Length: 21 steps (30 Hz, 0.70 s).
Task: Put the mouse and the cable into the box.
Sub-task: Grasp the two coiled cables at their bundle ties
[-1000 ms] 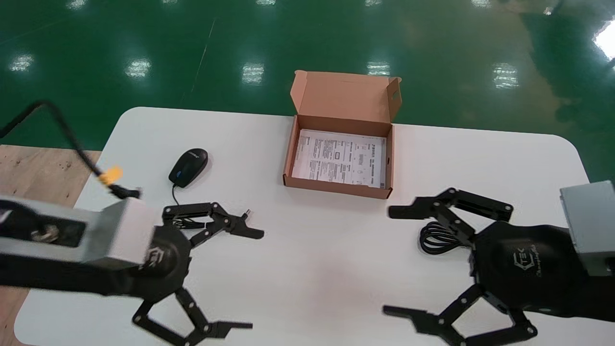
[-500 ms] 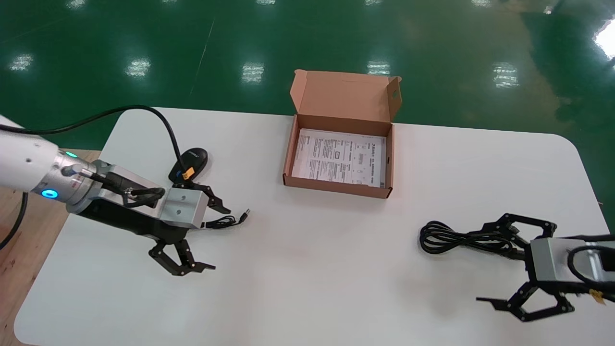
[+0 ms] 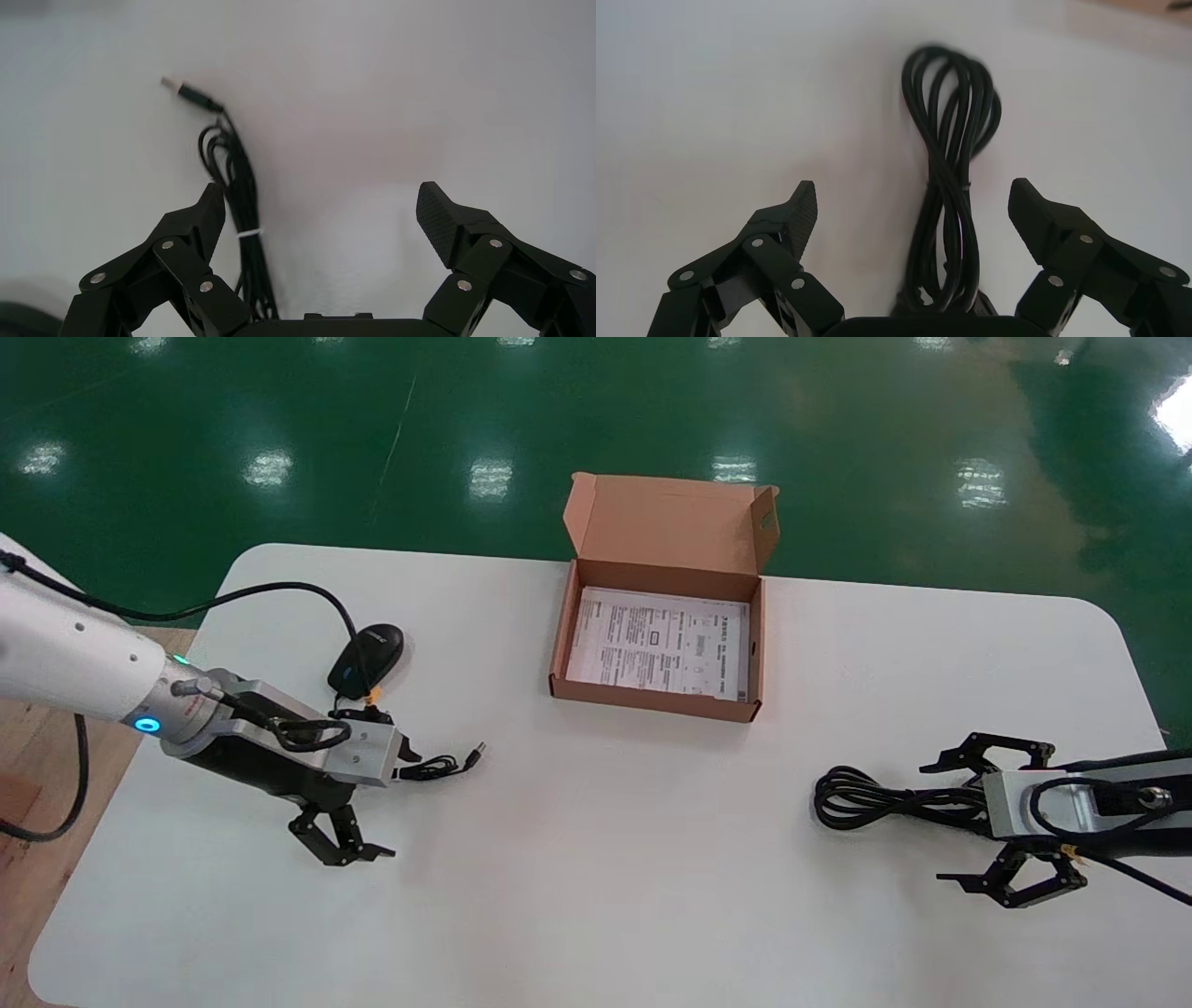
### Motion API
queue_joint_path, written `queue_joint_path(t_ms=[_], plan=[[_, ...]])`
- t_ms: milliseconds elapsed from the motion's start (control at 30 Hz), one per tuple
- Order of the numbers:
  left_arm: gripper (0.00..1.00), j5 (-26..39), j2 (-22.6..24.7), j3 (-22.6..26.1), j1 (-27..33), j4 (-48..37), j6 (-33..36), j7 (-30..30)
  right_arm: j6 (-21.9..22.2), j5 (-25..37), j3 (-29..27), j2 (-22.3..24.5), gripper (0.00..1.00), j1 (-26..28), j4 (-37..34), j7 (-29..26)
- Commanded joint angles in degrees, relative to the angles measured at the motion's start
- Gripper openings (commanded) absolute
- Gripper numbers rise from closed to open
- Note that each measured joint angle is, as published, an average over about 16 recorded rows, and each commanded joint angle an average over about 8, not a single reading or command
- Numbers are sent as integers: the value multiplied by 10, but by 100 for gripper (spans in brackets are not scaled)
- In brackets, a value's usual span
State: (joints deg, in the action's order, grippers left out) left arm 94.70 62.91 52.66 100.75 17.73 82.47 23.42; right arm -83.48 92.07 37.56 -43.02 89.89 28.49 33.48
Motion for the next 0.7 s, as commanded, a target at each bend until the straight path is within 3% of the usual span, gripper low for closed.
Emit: queue_joint_path(t_ms=[33, 533, 567, 600, 700], plan=[[100, 4, 11, 2, 2, -30, -15, 19, 12, 14, 6, -14, 100, 11, -31, 19], [100, 10, 44, 1, 16, -138, -89, 91, 56, 38, 17, -75, 100, 64, -185, 93], [100, 10, 45, 1, 16, -142, -92, 93, 58, 40, 18, -77, 94, 66, -191, 96], [93, 10, 45, 1, 17, -145, -95, 95, 59, 42, 19, -79, 82, 67, -196, 99], [58, 11, 47, 1, 18, -152, -100, 99, 63, 46, 21, -82, 44, 70, -206, 104]])
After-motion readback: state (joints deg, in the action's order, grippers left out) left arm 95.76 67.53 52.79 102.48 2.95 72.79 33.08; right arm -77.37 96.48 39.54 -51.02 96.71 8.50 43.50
